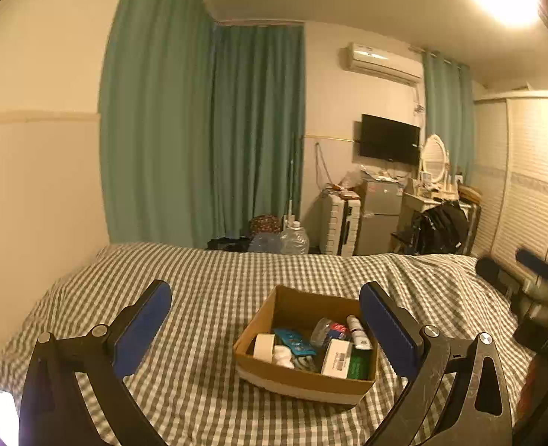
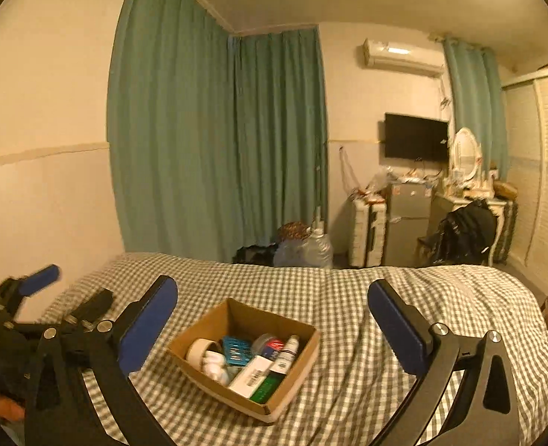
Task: Organize objects
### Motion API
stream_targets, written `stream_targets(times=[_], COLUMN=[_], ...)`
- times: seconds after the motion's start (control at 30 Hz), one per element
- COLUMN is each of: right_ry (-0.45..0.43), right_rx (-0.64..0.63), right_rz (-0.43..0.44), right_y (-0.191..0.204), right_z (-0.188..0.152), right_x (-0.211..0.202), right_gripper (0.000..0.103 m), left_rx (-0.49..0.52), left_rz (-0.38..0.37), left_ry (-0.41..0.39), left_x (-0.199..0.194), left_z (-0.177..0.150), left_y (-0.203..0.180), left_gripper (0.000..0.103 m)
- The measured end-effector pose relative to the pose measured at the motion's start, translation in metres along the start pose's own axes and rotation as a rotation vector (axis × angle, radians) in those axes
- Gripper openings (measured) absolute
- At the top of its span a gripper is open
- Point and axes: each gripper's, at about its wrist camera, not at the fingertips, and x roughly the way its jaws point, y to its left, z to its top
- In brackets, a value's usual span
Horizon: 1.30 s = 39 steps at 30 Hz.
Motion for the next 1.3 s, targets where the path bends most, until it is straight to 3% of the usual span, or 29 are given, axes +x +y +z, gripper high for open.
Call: stream_targets(times=[0.17, 0.27, 0.4, 1.3], right_ry=[-0.027, 0.053, 0.068, 0.114], right_rx=[-0.002, 0.03, 0.047, 0.022], right_rz=[-0.056, -0.039, -0.019, -0.023], right_y=[-0.01, -0.016, -0.019, -0.013], right_z=[-0.059, -0.076, -0.082, -0.093], right_x=[0.018, 0.038, 0.047, 0.05], right_gripper=[0.103, 0.103, 0.103, 0.103], left_rx=[0.02, 0.002, -0.03, -0.019], left_rz=[0.045, 0.038, 0.038, 0.051], left_ry=[0.025, 0.08, 0.121, 0.126], left_x=[0.009, 0.018, 0.027, 0.025], left_z=[-0.031, -0.049, -0.06, -0.064], left_y=[0.006, 0.011, 0.017, 0.014], left_gripper=[0.103, 0.103, 0.103, 0.103])
